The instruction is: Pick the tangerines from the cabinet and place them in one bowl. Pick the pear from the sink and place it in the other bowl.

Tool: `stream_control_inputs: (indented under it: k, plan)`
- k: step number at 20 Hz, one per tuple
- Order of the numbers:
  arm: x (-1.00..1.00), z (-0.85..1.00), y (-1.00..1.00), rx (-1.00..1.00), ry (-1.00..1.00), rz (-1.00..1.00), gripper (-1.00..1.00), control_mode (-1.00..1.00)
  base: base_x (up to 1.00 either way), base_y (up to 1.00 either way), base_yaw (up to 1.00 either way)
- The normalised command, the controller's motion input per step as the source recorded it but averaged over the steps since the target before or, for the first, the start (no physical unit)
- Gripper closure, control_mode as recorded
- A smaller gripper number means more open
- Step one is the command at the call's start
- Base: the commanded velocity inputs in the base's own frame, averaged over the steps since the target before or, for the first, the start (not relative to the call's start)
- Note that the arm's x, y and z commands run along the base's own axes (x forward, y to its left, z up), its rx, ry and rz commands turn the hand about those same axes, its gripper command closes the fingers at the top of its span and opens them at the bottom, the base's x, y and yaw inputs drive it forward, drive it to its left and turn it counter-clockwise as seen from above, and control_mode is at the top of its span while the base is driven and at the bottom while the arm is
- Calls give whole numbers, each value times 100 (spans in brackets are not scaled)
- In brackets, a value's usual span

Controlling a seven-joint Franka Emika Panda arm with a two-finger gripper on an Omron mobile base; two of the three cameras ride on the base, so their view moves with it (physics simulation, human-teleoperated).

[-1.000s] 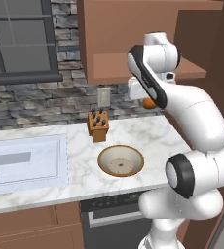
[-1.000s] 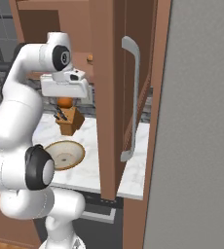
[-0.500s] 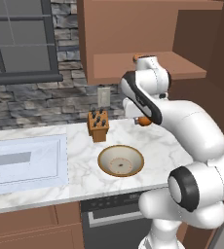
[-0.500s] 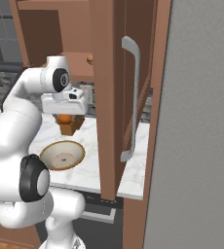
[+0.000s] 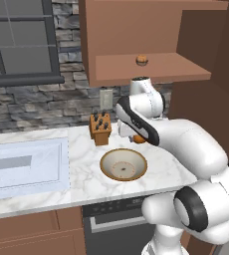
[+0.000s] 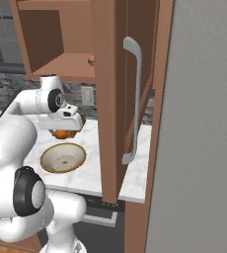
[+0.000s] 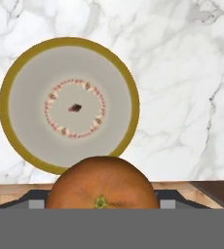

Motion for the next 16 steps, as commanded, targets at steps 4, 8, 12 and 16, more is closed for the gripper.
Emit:
stream_control_inputs:
  k: [4,8,12,16]
  plan:
    - [6,-24,10,0,0,0,100,-100,0,0,0]
    - [19,-27,19,0,0,0,100,-100,0,0,0]
    - [11,-35,22,0,0,0,100,-100,0,0,0]
    - [13,-42,13,0,0,0,100,-100,0,0,0]
